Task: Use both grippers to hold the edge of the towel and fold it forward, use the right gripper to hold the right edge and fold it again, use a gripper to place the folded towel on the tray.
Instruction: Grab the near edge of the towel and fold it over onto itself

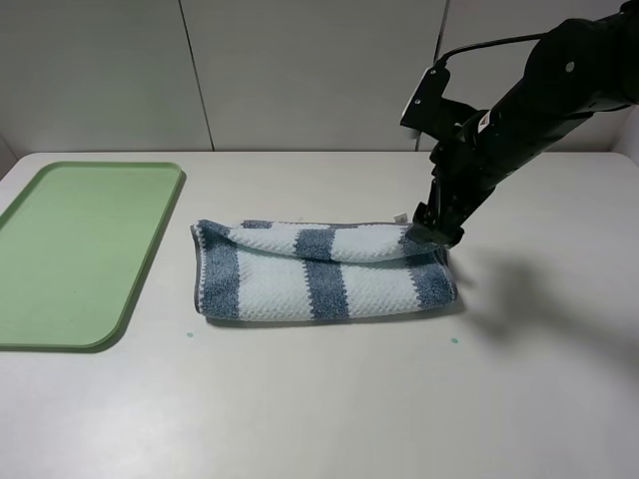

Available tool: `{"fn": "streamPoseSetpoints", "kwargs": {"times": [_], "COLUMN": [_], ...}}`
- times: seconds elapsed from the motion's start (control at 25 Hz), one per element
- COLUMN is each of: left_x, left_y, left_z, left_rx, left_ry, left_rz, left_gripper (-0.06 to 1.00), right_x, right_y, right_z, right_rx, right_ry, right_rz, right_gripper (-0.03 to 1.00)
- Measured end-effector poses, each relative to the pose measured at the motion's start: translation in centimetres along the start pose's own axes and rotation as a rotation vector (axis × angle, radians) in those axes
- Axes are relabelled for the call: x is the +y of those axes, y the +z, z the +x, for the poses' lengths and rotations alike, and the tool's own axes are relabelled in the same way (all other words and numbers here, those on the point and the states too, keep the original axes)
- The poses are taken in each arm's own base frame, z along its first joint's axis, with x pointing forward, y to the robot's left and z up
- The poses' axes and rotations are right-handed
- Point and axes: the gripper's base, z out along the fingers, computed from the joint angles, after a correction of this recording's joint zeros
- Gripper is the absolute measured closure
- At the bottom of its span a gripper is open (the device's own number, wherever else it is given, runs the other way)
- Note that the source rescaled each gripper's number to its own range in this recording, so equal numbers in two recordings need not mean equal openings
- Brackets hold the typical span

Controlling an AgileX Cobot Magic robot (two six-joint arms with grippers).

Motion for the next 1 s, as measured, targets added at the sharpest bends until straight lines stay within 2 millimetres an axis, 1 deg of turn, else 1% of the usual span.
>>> {"fn": "streamPoseSetpoints", "kwargs": {"times": [0.32, 0.64, 1.0], "left_x": [0.0, 0.0, 0.0], "left_y": [0.0, 0.0, 0.0], "left_z": [0.0, 0.0, 0.0], "left_rx": [-0.001, -0.002, -0.002], "left_ry": [0.000, 0.000, 0.000], "left_rz": [0.000, 0.000, 0.000], "left_gripper": [-0.05, -0.05, -0.05], "right_x": [-0.2, -0.1, 0.5], "right_y": [0.2, 3.1, 3.3], "right_z": [-0.3, 0.2, 0.2], "right_rx": [-0.033, -0.013, 0.005], "right_ry": [0.018, 0.026, 0.029], "right_rz": [0.022, 0.018, -0.015], "right_gripper": [-0.03, -0.03, -0.03]}}
